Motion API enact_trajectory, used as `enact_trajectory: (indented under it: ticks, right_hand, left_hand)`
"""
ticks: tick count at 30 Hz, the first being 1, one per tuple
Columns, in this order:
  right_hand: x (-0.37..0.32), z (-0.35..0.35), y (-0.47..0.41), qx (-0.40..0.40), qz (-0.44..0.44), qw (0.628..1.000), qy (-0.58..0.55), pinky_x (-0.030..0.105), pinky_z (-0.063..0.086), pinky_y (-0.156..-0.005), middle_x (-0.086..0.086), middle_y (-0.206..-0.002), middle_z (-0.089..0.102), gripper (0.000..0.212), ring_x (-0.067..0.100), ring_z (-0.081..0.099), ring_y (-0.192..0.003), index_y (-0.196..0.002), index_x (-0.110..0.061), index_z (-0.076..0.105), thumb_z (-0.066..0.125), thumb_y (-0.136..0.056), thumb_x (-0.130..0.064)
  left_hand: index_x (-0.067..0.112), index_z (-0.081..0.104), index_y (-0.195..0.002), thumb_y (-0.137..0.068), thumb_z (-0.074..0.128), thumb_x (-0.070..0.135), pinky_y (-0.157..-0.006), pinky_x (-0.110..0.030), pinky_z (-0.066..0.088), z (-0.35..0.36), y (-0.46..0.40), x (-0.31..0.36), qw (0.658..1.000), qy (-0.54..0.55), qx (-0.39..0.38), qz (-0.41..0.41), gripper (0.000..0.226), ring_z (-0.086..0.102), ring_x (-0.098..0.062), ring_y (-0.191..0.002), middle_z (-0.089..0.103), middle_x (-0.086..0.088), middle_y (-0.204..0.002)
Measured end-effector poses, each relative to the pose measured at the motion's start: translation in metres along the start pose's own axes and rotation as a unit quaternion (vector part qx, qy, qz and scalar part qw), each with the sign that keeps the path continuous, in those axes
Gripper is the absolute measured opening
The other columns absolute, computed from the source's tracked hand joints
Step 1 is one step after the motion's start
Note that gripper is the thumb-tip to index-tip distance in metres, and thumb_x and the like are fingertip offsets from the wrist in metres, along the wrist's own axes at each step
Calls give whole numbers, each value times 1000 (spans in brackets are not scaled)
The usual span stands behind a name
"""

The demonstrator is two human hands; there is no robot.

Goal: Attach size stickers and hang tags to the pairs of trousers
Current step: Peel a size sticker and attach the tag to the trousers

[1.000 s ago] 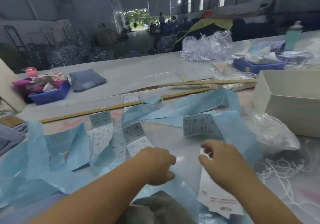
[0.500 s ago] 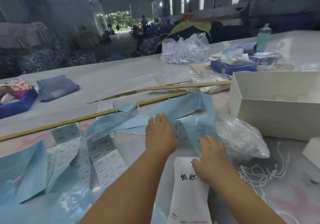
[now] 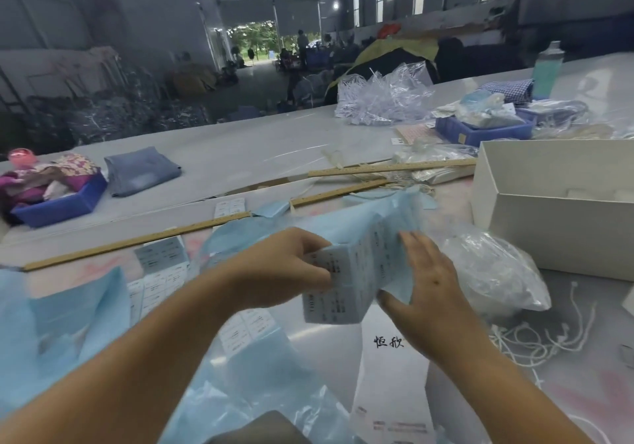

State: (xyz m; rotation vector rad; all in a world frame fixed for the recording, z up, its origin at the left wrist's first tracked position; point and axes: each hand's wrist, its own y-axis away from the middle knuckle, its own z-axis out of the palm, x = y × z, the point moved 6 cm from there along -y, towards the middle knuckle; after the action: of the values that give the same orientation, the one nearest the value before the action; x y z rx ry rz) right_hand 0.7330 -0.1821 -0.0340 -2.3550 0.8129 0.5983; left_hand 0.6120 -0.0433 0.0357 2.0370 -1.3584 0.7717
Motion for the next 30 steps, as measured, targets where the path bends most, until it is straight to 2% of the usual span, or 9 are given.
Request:
enact_trajectory:
  ticks: [3, 7, 11, 14, 18, 21, 23, 25, 30]
  right_hand:
    - [-36, -3, 11, -16, -62, 998, -24, 32, 5, -118, -12, -160, 6, 95, 8, -1, -147, -153, -33, 6, 67, -82, -51]
    - [-71, -12, 32, 27, -66, 993, -92, 24, 7, -112, -8, -156, 18, 93, 6, 10, -142, -151, -27, 18, 76, -78, -34]
    - [-91, -9, 56, 41, -49, 992, -107, 25, 8, -110, -20, -148, 15, 91, 4, 9, -139, -147, -32, 21, 78, -76, -33]
    - [-96, -4, 73, 71, -12, 991, -111, 33, 19, -111, -4, -146, 28, 87, 11, 19, -135, -141, -24, 36, 85, -69, -25]
    - [-98, -3, 87, 147, 1, 983, -107, 50, 40, -95, 6, -112, 50, 69, 22, 40, -108, -111, -6, 59, 91, -50, -5]
    - [-95, -6, 99, 210, -4, 971, -117, 41, 48, -69, -3, -69, 51, 31, 20, 45, -68, -70, -11, 58, 87, -59, -8]
    - [-95, -2, 103, 183, 4, 971, -156, 24, 40, -54, -5, -48, 45, 32, 17, 43, -50, -52, -15, 50, 74, -70, -26]
    - [-98, 6, 105, 125, 18, 962, -242, 15, 31, -44, 1, -45, 48, 43, 9, 41, -43, -49, -12, 50, 59, -78, -44]
    - [-111, 28, 108, -32, 48, 899, -434, 8, 42, -53, 3, -59, 65, 32, 8, 61, -60, -61, -20, 69, 54, -73, -46]
  left_hand:
    - [19, 73, -72, -50, 56, 28, -67, -31, 44, -20, 44, 0, 998, 60, -9, -21, 29, 60, -13, -72, 65, 2, -70]
    - [29, 76, -75, -54, 62, 27, -56, -21, 49, -25, 93, -28, 983, 167, 16, -71, 25, 67, -9, -67, 72, 1, -75]
    - [26, 78, -96, -57, 73, 43, -72, -32, 56, -26, 127, -57, 960, 254, 57, -99, 43, 73, -21, -86, 76, -9, -100]
    - [22, 78, -97, -60, 79, 44, -66, -23, 56, -18, 140, -66, 946, 306, 47, -94, 43, 74, -19, -86, 75, -11, -103]
    - [17, 78, -100, -52, 89, 51, -67, -21, 55, -11, 145, -74, 941, 322, 36, -93, 60, 73, -18, -88, 74, -12, -105]
    - [15, 78, -100, -58, 84, 42, -67, -22, 56, -10, 144, -84, 937, 332, 41, -96, 51, 73, -20, -87, 74, -13, -105]
    - [19, 78, -99, -60, 79, 40, -66, -21, 55, -11, 142, -88, 939, 325, 49, -95, 44, 74, -19, -86, 75, -11, -104]
    - [22, 79, -98, -61, 78, 40, -66, -21, 55, -11, 140, -89, 940, 325, 51, -93, 41, 74, -18, -85, 76, -9, -103]
    - [25, 77, -103, -65, 75, 43, -71, -19, 54, -8, 137, -90, 946, 309, 44, -85, 42, 73, -18, -93, 75, -4, -107]
